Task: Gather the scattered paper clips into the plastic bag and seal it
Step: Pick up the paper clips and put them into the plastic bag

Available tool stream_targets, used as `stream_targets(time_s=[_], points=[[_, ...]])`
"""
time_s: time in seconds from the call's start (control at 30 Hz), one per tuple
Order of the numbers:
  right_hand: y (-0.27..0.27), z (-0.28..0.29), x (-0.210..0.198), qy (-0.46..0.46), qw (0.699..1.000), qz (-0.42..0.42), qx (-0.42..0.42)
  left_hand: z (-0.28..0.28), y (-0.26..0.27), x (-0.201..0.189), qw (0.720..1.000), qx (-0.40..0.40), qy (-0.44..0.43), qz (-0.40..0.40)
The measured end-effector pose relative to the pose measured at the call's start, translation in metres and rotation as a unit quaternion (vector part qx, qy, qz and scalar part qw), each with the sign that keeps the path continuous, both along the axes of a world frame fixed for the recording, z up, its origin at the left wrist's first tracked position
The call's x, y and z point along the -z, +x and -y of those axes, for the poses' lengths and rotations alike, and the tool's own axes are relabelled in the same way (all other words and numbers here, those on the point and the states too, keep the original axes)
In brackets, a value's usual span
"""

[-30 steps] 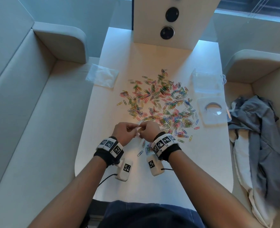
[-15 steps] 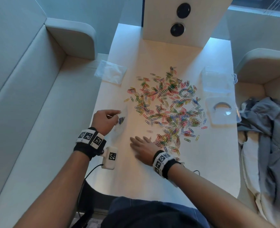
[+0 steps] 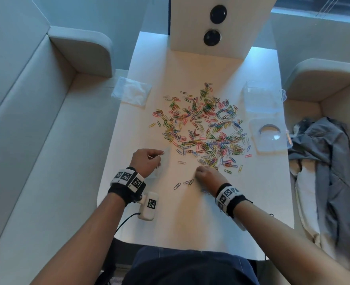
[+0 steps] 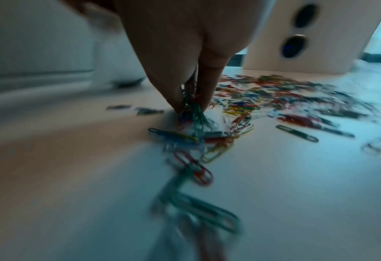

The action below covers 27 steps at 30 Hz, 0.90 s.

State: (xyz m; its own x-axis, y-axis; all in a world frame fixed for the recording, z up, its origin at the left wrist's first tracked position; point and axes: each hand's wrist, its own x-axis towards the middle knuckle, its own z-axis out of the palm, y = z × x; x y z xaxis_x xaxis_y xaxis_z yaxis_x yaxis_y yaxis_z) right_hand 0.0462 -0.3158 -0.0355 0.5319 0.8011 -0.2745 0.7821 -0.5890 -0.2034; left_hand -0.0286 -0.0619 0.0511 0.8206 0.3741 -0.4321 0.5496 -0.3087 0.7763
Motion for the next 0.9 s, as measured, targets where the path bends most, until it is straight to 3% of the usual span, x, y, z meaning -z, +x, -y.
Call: stream_targets(time_s=[0.07, 0.1, 0.17, 0.23, 0.33, 0.37, 0.4, 0.43, 0.5, 0.57, 0.8, 0.83, 0.9], points=[[0.007, -0.003, -0.006, 0.087, 0.982, -0.067, 0.154, 0.007, 0.003, 0.003, 1.000, 0.006, -0.011, -0.005], [0.010, -0.003, -0.011, 0.140, 0.953, -0.102, 0.249, 0.011, 0.004, 0.005, 1.000, 0.009, -0.016, -0.007], [0.015, -0.003, -0.021, 0.222, 0.859, -0.174, 0.427, 0.019, 0.006, 0.008, 1.000, 0.018, -0.021, -0.013], [0.020, -0.002, -0.029, 0.304, 0.735, -0.277, 0.539, 0.025, 0.007, 0.012, 0.999, 0.025, -0.030, -0.020], [0.020, -0.006, -0.047, 0.454, 0.467, -0.461, 0.603, 0.033, 0.007, 0.024, 0.998, 0.038, -0.039, -0.027], [0.019, -0.009, -0.055, 0.487, 0.390, -0.498, 0.602, 0.035, 0.007, 0.029, 0.998, 0.041, -0.042, -0.029], [0.017, -0.013, -0.062, 0.505, 0.339, -0.525, 0.595, 0.038, 0.008, 0.034, 0.998, 0.041, -0.047, -0.031], [0.015, -0.018, -0.069, 0.512, 0.309, -0.547, 0.586, 0.041, 0.008, 0.036, 0.997, 0.038, -0.055, -0.029], [0.011, -0.031, -0.079, 0.511, 0.285, -0.572, 0.575, 0.047, 0.010, 0.036, 0.997, 0.030, -0.071, -0.020], [0.007, -0.044, -0.079, 0.497, 0.287, -0.587, 0.572, 0.052, 0.013, 0.035, 0.997, 0.028, -0.077, -0.010], [-0.003, -0.059, -0.060, 0.442, 0.335, -0.606, 0.570, 0.055, 0.013, 0.042, 0.999, 0.010, -0.048, 0.013], [-0.005, -0.058, -0.060, 0.436, 0.349, -0.610, 0.562, 0.056, 0.012, 0.040, 0.999, 0.013, -0.050, 0.014], [-0.008, -0.057, -0.058, 0.400, 0.426, -0.598, 0.549, 0.056, 0.011, 0.044, 0.999, 0.018, -0.043, 0.012]])
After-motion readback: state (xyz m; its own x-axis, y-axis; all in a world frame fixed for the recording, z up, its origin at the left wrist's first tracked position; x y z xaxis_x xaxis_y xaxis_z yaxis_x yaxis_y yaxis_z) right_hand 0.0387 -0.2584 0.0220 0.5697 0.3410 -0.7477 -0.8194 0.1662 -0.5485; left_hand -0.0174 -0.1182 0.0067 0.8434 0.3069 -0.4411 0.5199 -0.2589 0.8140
